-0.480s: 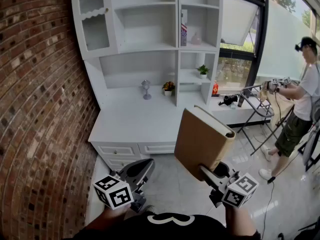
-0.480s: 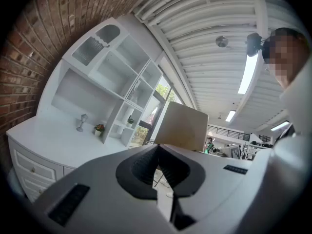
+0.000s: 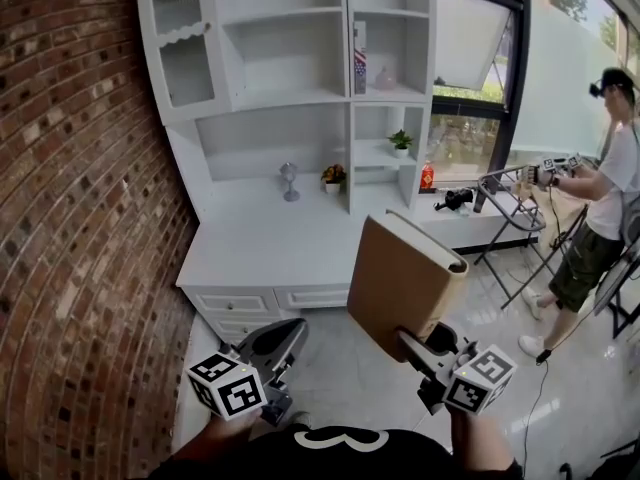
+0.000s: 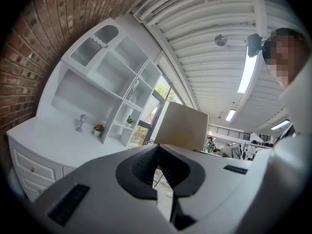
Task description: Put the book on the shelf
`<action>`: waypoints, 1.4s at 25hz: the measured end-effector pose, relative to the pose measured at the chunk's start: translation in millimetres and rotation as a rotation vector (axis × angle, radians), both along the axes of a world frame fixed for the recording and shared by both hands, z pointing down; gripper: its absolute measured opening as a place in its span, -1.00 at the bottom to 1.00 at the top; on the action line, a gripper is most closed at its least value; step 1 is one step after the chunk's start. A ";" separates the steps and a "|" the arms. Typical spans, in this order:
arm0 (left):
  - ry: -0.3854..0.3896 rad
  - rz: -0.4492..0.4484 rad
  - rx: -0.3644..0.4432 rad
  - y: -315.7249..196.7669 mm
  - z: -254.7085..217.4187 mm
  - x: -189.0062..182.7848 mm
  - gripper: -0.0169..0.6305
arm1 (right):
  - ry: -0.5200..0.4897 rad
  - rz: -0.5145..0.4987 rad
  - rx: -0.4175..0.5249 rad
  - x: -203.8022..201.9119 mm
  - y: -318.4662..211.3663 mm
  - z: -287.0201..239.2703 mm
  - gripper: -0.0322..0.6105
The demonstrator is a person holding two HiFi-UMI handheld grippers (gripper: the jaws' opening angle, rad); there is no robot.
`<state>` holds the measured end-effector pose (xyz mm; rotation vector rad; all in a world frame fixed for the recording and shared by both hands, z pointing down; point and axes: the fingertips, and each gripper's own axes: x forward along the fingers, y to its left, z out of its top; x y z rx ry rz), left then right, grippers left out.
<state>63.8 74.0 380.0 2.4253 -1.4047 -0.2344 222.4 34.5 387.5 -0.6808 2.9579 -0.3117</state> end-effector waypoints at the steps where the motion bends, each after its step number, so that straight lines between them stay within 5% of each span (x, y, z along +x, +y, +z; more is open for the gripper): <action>1: -0.002 0.000 0.001 0.4 -0.4 0.9 -0.94 | -0.004 0.000 0.001 1.5 0.5 -1.3 -0.26; 23: 0.003 -0.079 0.065 0.6 -12.1 -41.3 -0.94 | -0.081 -0.029 0.046 -30.5 -19.2 -30.7 -0.26; 35: -0.010 -0.067 0.091 -53.0 -19.8 -81.5 -0.94 | -0.082 -0.012 0.082 -78.9 -83.2 -47.2 -0.26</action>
